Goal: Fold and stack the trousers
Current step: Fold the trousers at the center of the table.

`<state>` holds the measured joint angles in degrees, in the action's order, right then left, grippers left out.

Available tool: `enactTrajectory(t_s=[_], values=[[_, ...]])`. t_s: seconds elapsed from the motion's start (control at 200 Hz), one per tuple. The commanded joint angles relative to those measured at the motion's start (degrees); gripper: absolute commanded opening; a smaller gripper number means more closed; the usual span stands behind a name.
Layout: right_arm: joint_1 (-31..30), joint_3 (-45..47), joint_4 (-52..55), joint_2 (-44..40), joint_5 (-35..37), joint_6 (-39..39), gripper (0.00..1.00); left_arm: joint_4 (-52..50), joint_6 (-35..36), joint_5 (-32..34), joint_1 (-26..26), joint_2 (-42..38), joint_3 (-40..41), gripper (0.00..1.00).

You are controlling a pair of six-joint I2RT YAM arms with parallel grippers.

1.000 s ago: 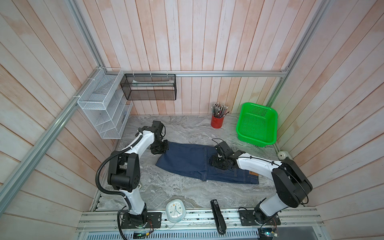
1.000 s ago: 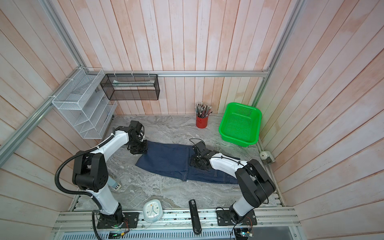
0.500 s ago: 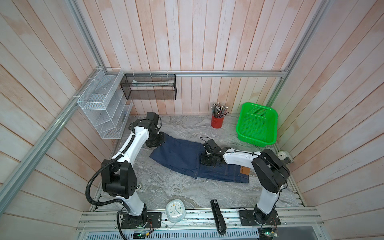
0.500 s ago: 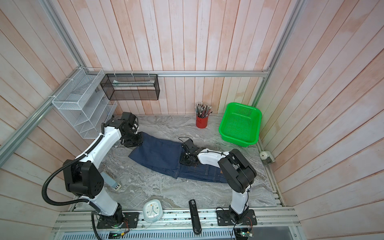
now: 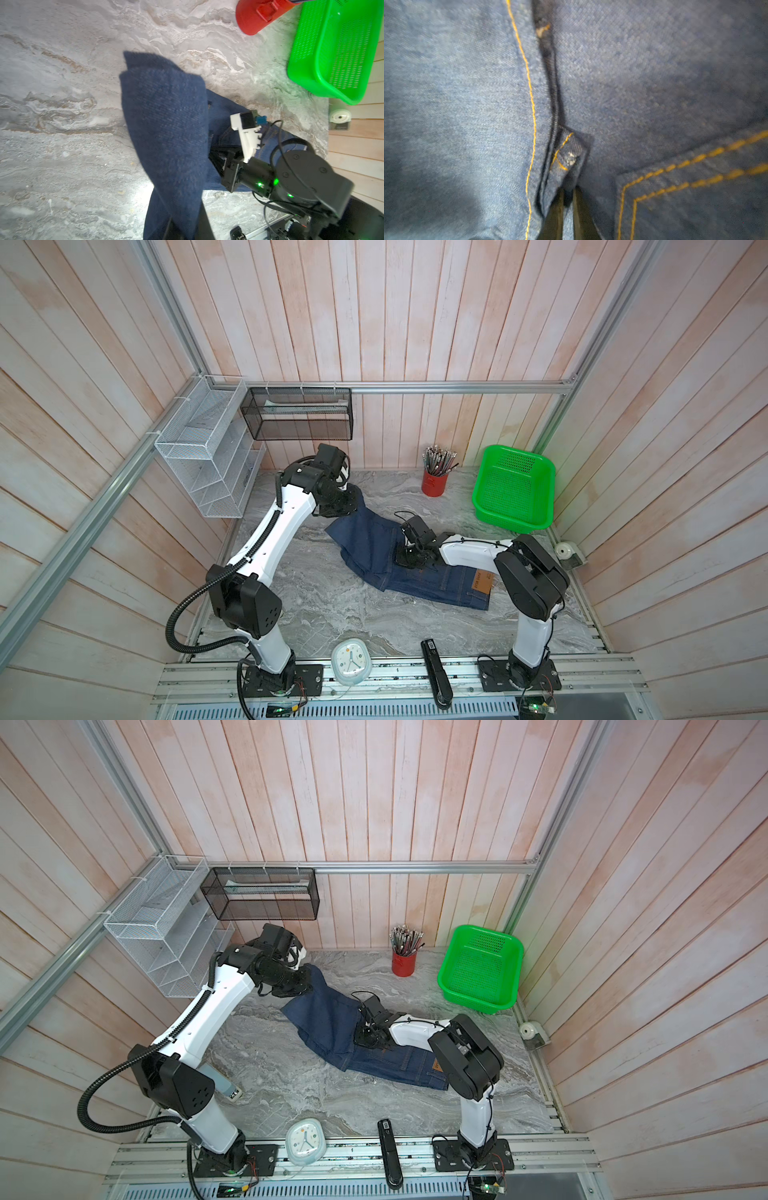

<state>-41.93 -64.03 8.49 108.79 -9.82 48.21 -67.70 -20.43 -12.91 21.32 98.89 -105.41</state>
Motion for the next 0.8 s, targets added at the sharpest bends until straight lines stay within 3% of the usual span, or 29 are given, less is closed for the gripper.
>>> enactTrajectory(t_s=[0.0, 0.425, 0.63, 0.795], values=[[-0.43, -1.27, -1.45, 1.89, -1.48, 1.15, 0.12, 0.03, -1.86, -2.99, 2.39, 1.93, -3.7, 0.0], [0.89, 0.37, -0.9, 2.39, 0.86, 3.47, 0.12, -0.55, -2.78, -9.35, 12.43, 7.43, -14.57, 0.0], [3.94, 4.29, -2.5, -6.47, 1.12, 0.72, 0.16, -0.81, -2.7, -8.75, 13.04, 7.56, -15.01, 0.0], [6.09, 5.72, 0.96, -13.51, 1.9, -1.13, 0.28, -1.05, -2.7, -8.46, 13.21, 8.54, -15.99, 0.0]])
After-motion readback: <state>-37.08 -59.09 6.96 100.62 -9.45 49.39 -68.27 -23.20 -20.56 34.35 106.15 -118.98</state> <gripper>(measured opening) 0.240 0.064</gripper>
